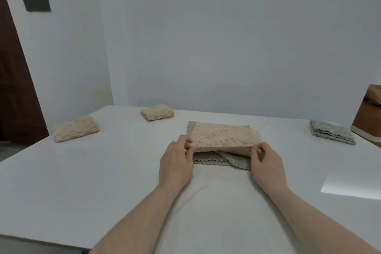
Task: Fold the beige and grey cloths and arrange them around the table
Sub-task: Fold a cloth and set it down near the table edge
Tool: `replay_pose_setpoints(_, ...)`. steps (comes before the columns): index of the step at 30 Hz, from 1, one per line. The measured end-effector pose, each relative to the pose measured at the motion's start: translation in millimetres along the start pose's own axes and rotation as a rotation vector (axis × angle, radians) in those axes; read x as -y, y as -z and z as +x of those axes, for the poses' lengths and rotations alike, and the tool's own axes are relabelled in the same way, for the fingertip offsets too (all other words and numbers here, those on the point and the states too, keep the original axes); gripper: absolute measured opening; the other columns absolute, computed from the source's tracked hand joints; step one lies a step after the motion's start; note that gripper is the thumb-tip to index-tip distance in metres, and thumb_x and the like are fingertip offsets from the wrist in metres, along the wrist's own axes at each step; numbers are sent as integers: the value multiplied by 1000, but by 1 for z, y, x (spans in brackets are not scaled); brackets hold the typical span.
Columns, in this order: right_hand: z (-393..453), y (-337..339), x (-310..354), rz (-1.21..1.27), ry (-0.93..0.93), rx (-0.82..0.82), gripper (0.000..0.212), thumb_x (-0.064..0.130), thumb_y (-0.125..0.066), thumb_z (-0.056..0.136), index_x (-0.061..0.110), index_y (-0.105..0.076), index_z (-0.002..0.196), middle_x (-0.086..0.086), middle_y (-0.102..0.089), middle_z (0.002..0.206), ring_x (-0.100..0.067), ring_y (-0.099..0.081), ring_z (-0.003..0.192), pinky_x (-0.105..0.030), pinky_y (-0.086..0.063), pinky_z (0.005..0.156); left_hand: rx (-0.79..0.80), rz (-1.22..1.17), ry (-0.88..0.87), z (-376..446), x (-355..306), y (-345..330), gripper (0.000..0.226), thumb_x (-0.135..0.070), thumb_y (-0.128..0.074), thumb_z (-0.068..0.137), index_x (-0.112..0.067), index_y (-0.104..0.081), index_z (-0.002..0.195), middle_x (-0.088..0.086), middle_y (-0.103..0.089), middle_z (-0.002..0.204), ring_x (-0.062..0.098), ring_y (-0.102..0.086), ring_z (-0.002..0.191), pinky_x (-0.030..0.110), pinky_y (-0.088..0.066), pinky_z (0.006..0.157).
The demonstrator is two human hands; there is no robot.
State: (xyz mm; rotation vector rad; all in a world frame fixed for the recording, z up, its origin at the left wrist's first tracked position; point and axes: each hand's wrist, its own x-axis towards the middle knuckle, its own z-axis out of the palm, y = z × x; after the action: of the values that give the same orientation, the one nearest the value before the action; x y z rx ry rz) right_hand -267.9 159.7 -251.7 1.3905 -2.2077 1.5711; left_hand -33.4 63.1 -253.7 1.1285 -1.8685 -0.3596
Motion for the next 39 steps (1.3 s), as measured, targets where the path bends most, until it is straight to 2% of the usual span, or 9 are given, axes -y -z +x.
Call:
replay_pose_setpoints(4, -4, 6, 8, 85, 25, -45, 17, 26, -55, 99, 23, -56, 82, 10, -64, 80, -14, -58, 81, -35, -41, 70, -37, 57, -132, -3, -4, 0, 21, -30, -43, 107, -30, -59, 121, -16, -56, 110, 10, -57, 93, 30, -48, 75)
replay_pose_setpoints(8, -6, 6, 8, 89, 72, -33, 17, 22, -56, 99, 26, -55, 82, 12, -64, 80, -12, -58, 81, -33, -40, 69, 67, 116, -177, -4, -1, -2, 19, -35, -48, 104, -29, -65, 109, -15, -43, 109, 8, -52, 74, 25, -44, 65)
replay_pose_setpoints(13, -6, 1, 3, 30, 149, 1, 16, 19, -53, 97, 29, -53, 85, 11, -60, 81, -17, -55, 83, -39, -45, 74, 158, 115, -135, -3, 1, -4, 11, -34, -56, 86, -35, -65, 91, -22, -47, 104, 0, -56, 87, 21, -48, 73)
replay_pose_setpoints(16, -6, 2, 4, 63, 150, -41, 16, 17, -54, 97, 30, -54, 88, 14, -61, 86, -17, -55, 87, -37, -43, 76, 140, 119, -145, -1, 2, -6, 6, -33, -57, 88, -35, -61, 84, -20, -52, 96, 1, -55, 87, 23, -47, 72)
replay_pose_setpoints(24, -19, 15, 11, 144, 125, -106, 15, 12, -57, 96, 22, -54, 86, 8, -59, 85, -22, -55, 86, -38, -42, 75, -17, 36, -175, -15, -7, 7, 11, -24, -44, 105, -28, -47, 96, -11, -60, 84, 15, -54, 68, 37, -47, 64)
replay_pose_setpoints(28, -34, 22, 14, 121, 144, -73, 16, 13, -56, 97, 25, -53, 86, 11, -58, 86, -20, -53, 88, -36, -41, 76, 21, 87, -232, -25, -10, 11, 10, -25, -42, 106, -22, -50, 100, -2, -65, 85, 24, -55, 72, 43, -47, 67)
replay_pose_setpoints(31, -43, 26, 13, 83, 142, -37, 16, 16, -55, 97, 26, -52, 85, 9, -58, 85, -21, -52, 87, -37, -41, 75, 22, 90, -214, -36, -12, 18, 11, -23, -43, 105, -20, -52, 101, -1, -65, 90, 25, -55, 75, 41, -46, 68)
replay_pose_setpoints(35, -59, 34, 14, 19, 171, 15, 16, 18, -54, 98, 24, -53, 83, 10, -58, 83, -20, -53, 86, -37, -42, 74, 19, 78, -203, -56, -16, 33, 12, -13, -45, 102, -19, -53, 96, -4, -60, 89, 17, -51, 80, 35, -45, 70)
replay_pose_setpoints(39, -80, 44, 19, -4, 160, 35, 17, 18, -56, 95, 24, -51, 81, 9, -57, 80, -19, -54, 82, -37, -43, 72, 68, 93, -184, -74, -17, 45, 15, -10, -46, 99, -19, -56, 104, -4, -59, 98, 14, -50, 90, 34, -47, 79)
